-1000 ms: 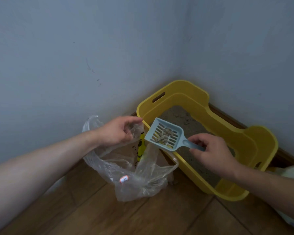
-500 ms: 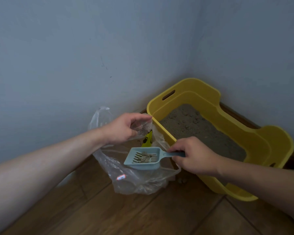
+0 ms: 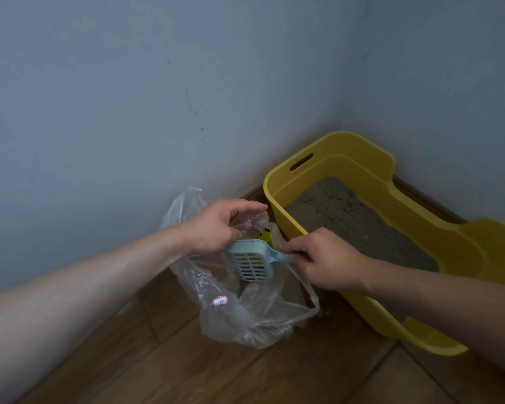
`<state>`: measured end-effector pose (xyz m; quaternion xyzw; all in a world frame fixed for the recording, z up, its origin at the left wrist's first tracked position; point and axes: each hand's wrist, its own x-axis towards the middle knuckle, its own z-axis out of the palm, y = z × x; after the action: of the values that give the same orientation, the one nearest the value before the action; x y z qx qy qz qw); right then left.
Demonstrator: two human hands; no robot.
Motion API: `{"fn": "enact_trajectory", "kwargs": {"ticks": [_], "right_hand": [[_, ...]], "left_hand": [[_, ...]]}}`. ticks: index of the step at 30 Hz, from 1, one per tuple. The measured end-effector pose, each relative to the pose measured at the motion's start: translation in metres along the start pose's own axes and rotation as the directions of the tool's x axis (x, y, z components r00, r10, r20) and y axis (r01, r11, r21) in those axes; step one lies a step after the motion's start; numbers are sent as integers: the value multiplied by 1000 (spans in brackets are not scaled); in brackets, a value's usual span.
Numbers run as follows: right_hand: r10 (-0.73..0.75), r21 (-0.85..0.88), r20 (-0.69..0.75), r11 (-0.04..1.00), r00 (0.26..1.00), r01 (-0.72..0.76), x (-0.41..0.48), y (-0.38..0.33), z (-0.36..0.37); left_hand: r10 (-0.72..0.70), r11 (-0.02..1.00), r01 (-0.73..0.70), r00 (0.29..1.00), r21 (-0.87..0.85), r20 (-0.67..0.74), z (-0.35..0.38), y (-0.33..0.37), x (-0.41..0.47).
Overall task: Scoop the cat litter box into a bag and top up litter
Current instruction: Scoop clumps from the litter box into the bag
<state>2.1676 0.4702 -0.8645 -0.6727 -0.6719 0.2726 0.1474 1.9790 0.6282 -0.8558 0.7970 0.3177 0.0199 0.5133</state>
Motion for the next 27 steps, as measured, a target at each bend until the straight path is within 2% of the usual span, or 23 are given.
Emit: {"fn": "enact_trajectory", "kwargs": {"ticks": [6,11,19,24,27], "right_hand": [[15,-43,29,999,999,-14,3,4,1],[34,-11,32,999,999,-33,2,7,2],[30,111,-50,993,998,-24,-10,16,1],[7,97,-107,995,994,4,-21,21,-2],[44,134,-133,991,990,-26,-28,20,-6]], "left_hand": [[-5,1000,5,1000,-9,14,-2,2,1],[3,1000,-3,1000,-12,3,-2,3,3],[-26,999,27,998,24,-48,-5,5,9],[-24,999,26,996,19,-85,-5,14,14],[-35,999,37,995,19,-90,-4,15,14]]}}
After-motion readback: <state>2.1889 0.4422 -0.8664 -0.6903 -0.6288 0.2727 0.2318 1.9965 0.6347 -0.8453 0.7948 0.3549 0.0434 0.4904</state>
